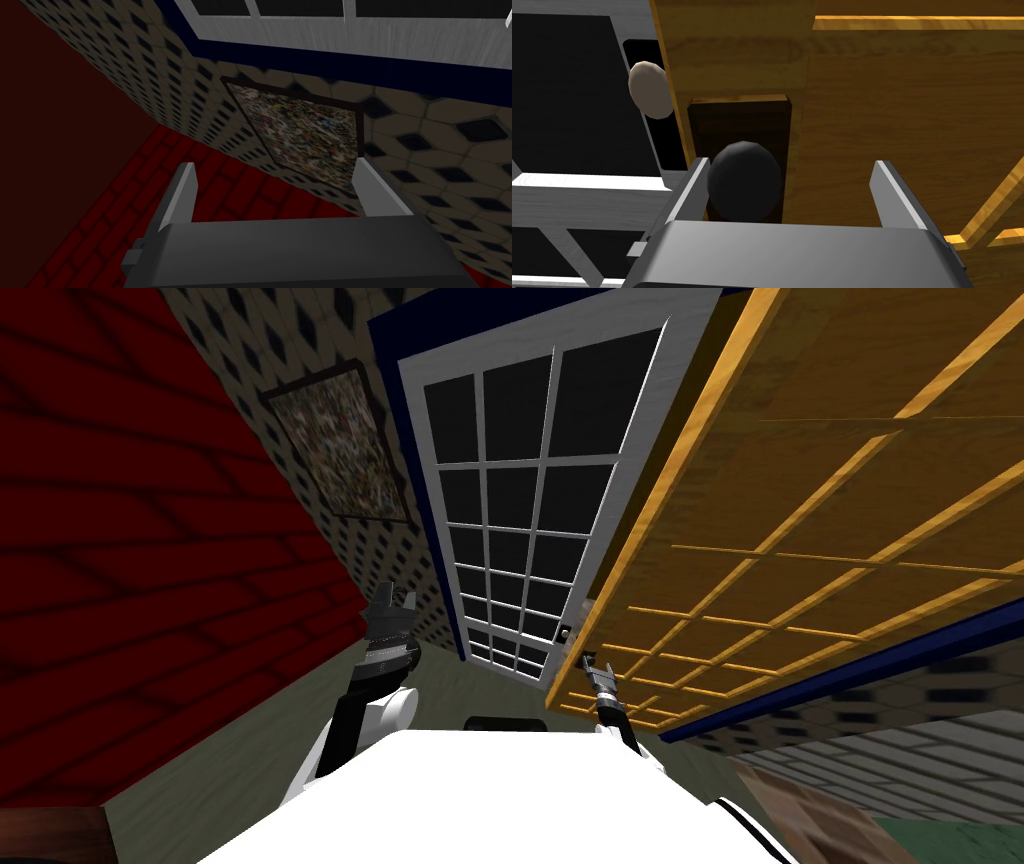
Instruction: Pull the door open
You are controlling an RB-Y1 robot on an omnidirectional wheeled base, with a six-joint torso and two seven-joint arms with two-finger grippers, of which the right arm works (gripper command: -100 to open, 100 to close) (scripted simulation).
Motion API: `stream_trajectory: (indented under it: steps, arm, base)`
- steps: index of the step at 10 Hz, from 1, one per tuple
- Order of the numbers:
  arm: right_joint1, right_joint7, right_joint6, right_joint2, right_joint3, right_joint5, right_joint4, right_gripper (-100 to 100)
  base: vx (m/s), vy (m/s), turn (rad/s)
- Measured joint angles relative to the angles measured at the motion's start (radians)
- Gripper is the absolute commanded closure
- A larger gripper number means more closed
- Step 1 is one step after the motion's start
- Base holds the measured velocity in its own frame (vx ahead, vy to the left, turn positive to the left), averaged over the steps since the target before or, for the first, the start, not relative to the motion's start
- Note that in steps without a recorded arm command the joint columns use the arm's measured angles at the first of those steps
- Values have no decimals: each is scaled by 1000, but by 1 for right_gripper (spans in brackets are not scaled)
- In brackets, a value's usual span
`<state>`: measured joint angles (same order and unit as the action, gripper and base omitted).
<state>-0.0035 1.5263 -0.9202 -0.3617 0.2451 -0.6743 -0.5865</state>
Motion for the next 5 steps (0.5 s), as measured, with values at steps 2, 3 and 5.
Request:
stream_trajectory:
  steps: [2,3,5]
  arm:
    - [-52,31,-32,6,12,9,106,100]
    - [2,7,-3,-3,0,0,11,100]
    - [-15,1,-14,5,-1,0,41,100]
  base:
    - [3,0,2]
    - [6,-8,-31]
    - [-89,20,-15]
